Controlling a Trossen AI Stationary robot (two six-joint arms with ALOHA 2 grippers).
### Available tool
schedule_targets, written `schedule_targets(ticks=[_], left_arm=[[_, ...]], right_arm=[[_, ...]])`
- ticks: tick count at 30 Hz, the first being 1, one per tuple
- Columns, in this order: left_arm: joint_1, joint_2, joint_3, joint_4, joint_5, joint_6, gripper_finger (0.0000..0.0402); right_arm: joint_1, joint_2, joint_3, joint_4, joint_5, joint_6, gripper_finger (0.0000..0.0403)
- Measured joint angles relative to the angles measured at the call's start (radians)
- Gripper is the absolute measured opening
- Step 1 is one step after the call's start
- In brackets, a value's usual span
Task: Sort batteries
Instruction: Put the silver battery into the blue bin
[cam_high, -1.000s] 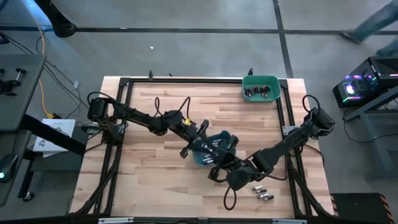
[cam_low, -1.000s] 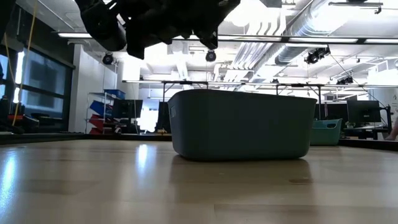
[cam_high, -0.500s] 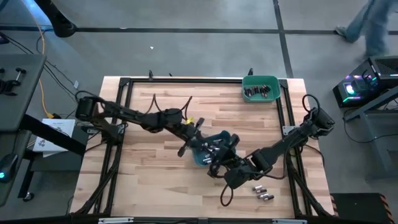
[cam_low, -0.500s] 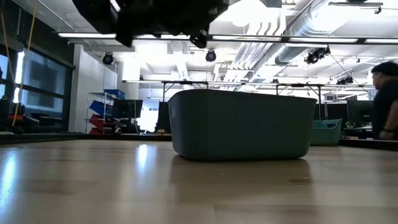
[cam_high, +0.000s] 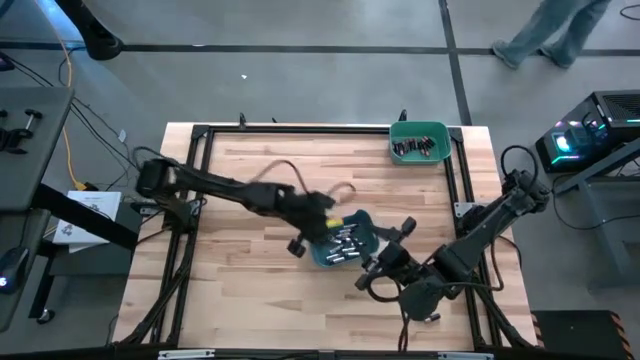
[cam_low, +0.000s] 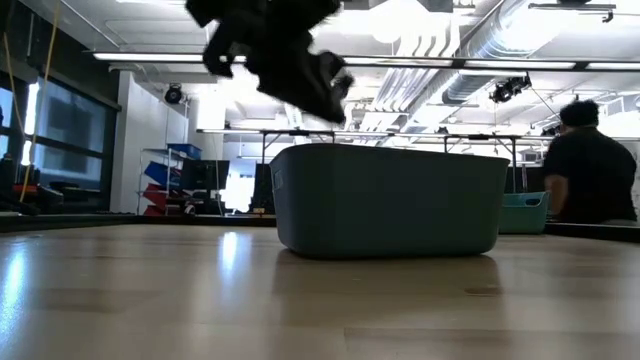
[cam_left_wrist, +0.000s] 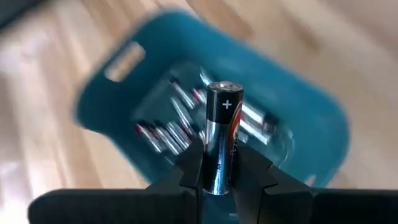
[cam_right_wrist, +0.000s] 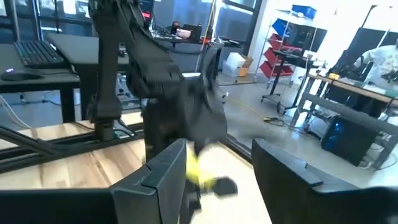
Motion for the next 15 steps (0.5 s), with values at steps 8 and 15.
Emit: schedule_targets(ticks=[8, 15], left_arm=[[-0.076, 0.256, 0.205, -0.176, -0.24, 0.084, 0.0039], [-0.072, 0.302, 0.221, -0.174, -0.314, 0.118, 0.0076]], right_arm=[[0.026, 0.01, 0.0, 0.001, -0.043, 0.076, 0.0176], [0.085, 0.01, 0.0, 0.0, -0.045, 0.13, 0.0177]])
